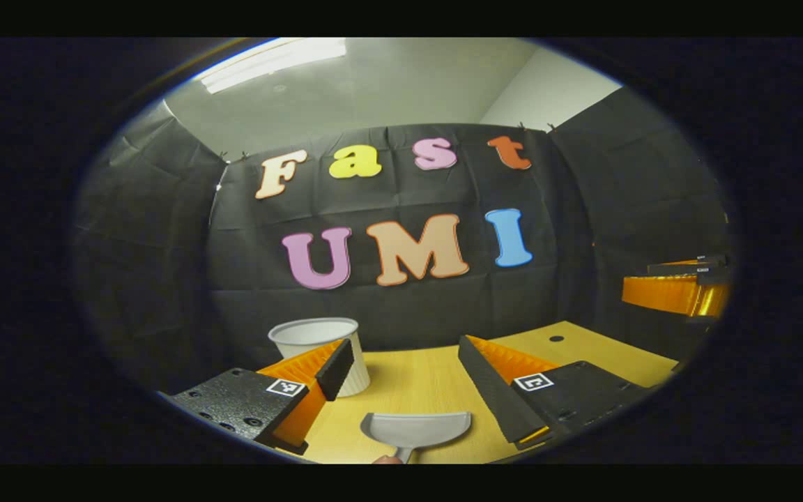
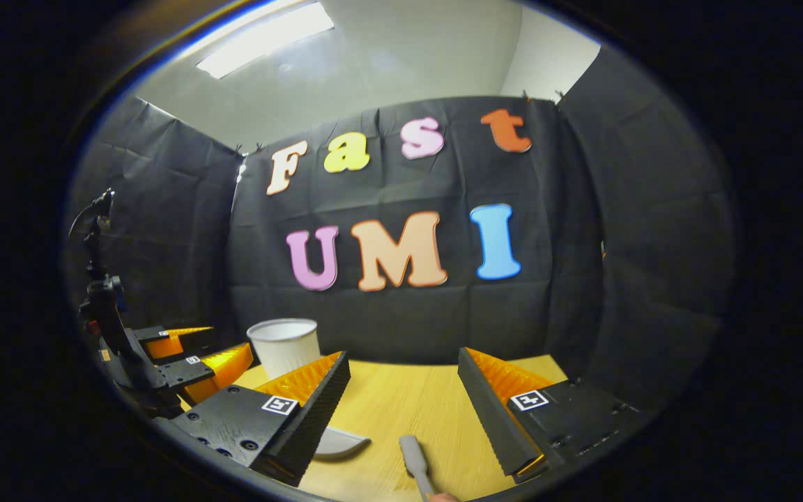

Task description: Pick up the small broom and dustpan from the desktop, sweep the trash into the dustpan with the broom, and then empty the trash into the garbage bin.

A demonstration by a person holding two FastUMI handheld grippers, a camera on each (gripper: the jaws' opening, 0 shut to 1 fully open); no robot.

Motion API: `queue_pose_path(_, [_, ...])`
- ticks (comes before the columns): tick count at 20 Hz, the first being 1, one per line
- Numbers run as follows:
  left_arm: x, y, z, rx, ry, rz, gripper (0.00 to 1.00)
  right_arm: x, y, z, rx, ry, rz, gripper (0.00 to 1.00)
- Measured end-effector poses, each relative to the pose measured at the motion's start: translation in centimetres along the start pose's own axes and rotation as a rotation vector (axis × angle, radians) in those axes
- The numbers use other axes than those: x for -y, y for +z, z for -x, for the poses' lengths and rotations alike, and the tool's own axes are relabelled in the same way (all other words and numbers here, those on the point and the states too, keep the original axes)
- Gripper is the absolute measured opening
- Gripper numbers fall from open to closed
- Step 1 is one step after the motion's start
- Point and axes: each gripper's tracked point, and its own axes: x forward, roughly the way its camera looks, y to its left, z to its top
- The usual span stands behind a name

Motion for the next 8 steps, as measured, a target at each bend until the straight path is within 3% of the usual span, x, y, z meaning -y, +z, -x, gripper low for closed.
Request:
queue_pose_path(1, [0.0,0.7,-0.2,0.027,-0.017,0.005,1.0,0.0,1.9,0.5,0.044,-0.02,0.006,0.94])
queue_pose_path(2, [0.4,0.6,-0.1,0.041,-0.033,0.013,0.93,-0.2,3.7,1.3,0.085,-0.033,0.016,0.94])
queue_pose_path(4, [1.1,0.9,-0.1,0.058,-0.075,0.052,0.93,-0.6,6.2,2.3,0.131,-0.061,0.037,0.94])
queue_pose_path(5, [1.3,1.2,0.1,0.061,-0.089,0.071,0.84,-1.2,6.0,2.0,0.139,-0.064,0.046,0.94])
queue_pose_path(8, [1.3,1.7,0.6,0.076,-0.097,0.083,0.93,-2.4,4.8,1.0,0.115,-0.067,0.057,0.94])
